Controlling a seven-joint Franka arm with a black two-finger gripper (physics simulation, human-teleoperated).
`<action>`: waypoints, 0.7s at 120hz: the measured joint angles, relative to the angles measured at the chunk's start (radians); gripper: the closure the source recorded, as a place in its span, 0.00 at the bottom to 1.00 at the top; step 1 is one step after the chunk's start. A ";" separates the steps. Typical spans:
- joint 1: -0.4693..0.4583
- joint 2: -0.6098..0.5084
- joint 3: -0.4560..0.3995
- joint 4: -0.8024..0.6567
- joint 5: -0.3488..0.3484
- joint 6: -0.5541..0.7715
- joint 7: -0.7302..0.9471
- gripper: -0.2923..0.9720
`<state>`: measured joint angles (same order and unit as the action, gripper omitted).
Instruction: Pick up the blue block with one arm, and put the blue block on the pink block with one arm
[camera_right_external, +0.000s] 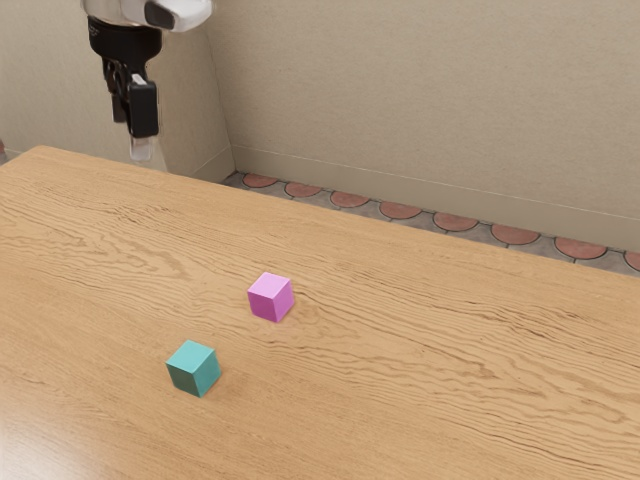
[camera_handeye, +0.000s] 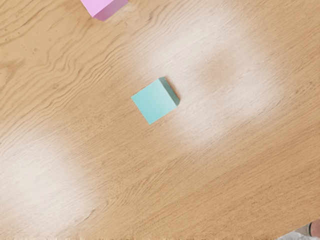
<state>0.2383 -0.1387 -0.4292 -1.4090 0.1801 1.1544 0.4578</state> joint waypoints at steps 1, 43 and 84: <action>0.001 0.001 0.002 0.000 0.000 0.000 0.002 0.23; -0.004 0.043 -0.040 -0.234 -0.017 0.108 0.060 0.23; 0.116 0.093 -0.041 -0.555 -0.060 0.378 0.000 0.23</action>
<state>0.3539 -0.0452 -0.4703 -1.9635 0.1202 1.5320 0.4581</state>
